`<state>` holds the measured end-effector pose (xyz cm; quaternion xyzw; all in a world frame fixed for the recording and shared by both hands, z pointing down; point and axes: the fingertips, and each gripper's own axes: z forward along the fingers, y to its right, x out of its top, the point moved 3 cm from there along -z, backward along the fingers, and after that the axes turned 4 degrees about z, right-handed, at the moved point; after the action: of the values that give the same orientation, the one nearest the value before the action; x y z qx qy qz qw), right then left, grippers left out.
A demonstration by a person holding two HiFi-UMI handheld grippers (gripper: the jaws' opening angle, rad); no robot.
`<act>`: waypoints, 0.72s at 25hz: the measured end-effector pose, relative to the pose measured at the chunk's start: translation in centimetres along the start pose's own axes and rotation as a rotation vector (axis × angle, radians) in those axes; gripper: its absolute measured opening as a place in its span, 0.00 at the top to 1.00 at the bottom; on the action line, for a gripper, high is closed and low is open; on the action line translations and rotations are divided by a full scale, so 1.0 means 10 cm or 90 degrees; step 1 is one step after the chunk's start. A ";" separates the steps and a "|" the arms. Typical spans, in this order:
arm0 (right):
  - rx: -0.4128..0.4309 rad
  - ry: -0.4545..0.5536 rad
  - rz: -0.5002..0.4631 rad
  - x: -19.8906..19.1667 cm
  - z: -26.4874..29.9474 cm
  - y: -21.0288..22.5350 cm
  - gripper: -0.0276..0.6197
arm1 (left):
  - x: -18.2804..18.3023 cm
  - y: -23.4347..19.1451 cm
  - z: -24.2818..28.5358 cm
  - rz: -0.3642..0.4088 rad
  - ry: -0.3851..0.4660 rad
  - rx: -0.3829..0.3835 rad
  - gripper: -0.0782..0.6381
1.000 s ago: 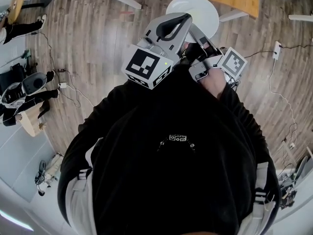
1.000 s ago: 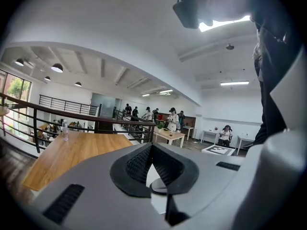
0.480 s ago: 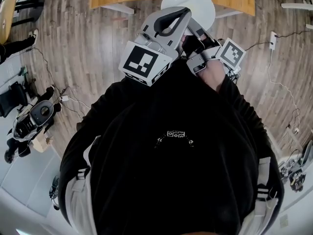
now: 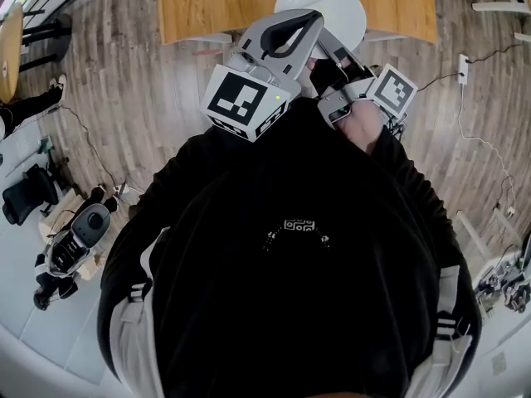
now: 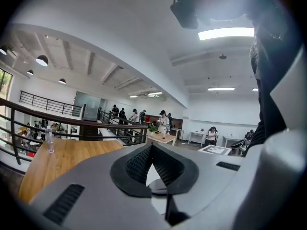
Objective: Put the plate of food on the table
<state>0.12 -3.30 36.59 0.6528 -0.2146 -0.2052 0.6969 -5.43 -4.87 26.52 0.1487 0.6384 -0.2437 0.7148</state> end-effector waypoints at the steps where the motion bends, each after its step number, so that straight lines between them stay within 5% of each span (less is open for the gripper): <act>1: 0.000 0.004 -0.002 0.01 0.07 -0.01 0.92 | 0.00 -0.07 0.00 0.000 0.000 -0.004 0.88; 18: -0.005 0.030 0.008 0.09 1.03 0.00 0.92 | 0.00 -1.05 -0.07 -0.037 0.013 -0.003 0.88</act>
<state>-5.00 -12.25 37.18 0.6535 -0.2015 -0.1865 0.7054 -11.66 -13.36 27.49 0.1305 0.6504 -0.2616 0.7011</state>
